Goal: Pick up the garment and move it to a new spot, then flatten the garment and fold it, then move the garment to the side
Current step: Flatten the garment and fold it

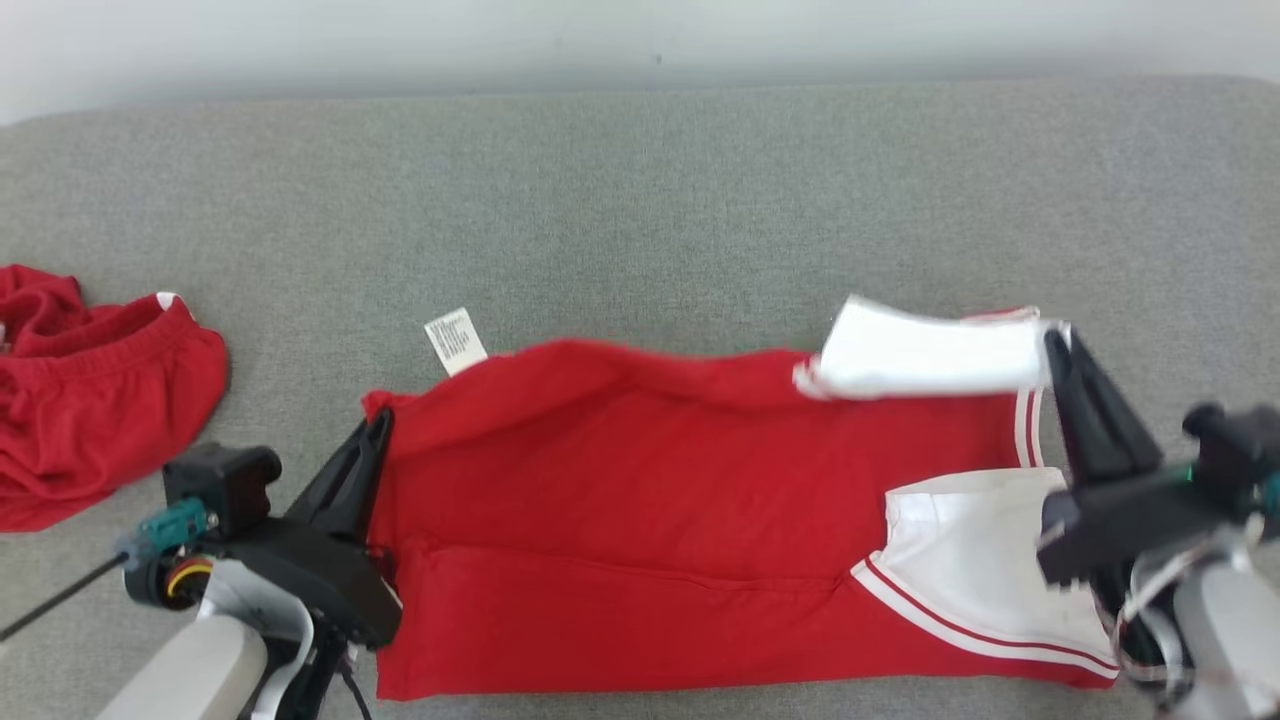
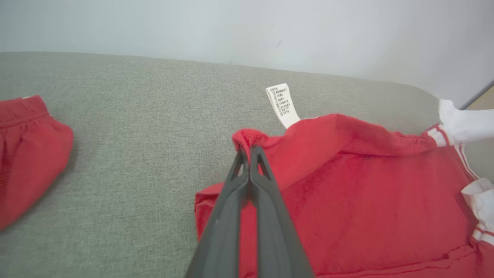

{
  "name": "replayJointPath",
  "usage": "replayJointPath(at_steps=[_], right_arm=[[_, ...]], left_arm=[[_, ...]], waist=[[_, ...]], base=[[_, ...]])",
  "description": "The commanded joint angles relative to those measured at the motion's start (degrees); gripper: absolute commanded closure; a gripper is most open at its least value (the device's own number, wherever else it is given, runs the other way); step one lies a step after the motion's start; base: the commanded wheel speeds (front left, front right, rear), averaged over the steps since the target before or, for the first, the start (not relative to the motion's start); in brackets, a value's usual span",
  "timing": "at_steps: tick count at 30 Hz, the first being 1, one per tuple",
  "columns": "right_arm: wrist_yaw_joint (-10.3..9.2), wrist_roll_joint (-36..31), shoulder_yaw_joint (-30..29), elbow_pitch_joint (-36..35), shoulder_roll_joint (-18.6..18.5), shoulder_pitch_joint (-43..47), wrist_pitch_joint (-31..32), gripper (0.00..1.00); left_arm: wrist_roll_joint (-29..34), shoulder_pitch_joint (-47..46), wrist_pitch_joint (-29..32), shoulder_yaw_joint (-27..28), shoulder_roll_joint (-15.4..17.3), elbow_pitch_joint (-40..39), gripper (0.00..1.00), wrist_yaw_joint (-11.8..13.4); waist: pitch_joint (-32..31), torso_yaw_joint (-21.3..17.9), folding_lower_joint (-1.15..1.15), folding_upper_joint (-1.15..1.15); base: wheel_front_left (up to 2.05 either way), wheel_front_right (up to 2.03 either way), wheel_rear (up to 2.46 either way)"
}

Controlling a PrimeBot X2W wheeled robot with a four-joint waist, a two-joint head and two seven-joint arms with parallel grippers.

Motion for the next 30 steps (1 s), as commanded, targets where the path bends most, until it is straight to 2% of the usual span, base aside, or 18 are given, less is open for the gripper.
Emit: replayJointPath(at_steps=[1, 8, 16, 17, 18, 19, 24, 30], right_arm=[[-0.15, -0.7, -1.2, -1.9, 0.8, 2.2, 0.5, 1.0], [-0.15, -3.4, -8.9, -15.1, 6.3, 15.4, 4.1, 1.0], [-0.16, -6.2, -12.9, -18.8, 10.1, 23.6, 5.8, 1.0], [-0.15, -6.5, -13.1, -18.9, 10.3, 23.9, 5.7, 0.17], [-0.15, -6.4, -13.3, -18.7, 10.8, 24.3, 6.0, 0.0], [-0.15, -6.3, -13.5, -18.6, 11.0, 24.7, 6.0, 0.0], [-0.15, -6.8, -14.3, -18.3, 10.6, 25.1, 6.3, 0.0], [-0.15, -7.3, -15.4, -17.6, 9.6, 24.9, 7.4, 0.0]], left_arm=[[-0.5, 1.0, -0.6, 0.2, 0.0, -0.2, 1.0, 0.3], [-0.1, 3.8, -3.6, 0.7, -0.3, -0.3, 1.0, 1.4], [-0.4, 6.3, -5.6, 0.5, -1.4, 1.3, 1.0, 1.6], [-0.2, 6.6, -5.9, 0.5, -1.6, 1.4, 0.64, 1.7], [0.0, 7.1, -6.2, 0.4, -1.7, 1.6, 0.42, 1.8], [0.2, 7.5, -6.6, 0.8, -1.9, 1.7, 0.02, 1.9], [0.7, 9.0, -8.0, 2.5, -2.7, 1.4, 0.0, 2.3], [5.2, 11.9, -8.6, 8.8, -3.9, -1.1, 0.0, 3.3]], waist=[[-0.4, 0.0, 0.01, 0.0], [-0.7, 0.2, 0.01, 0.0], [-1.5, 0.2, 0.01, 0.0], [-1.7, 0.2, 0.01, 0.0], [-1.9, 0.2, 0.01, 0.0], [-2.1, 0.2, 0.01, 0.0], [-3.2, 0.6, 0.01, 0.0], [-5.1, 1.4, 0.01, 0.0]], base=[[0.0, 0.0, 0.0], [0.0, 0.0, 0.0], [0.0, 0.0, 0.0], [0.0, 0.0, 0.0], [0.0, 0.0, 0.0], [0.0, 0.0, 0.0], [0.0, 0.0, 0.0], [0.0, 0.0, 0.0]])
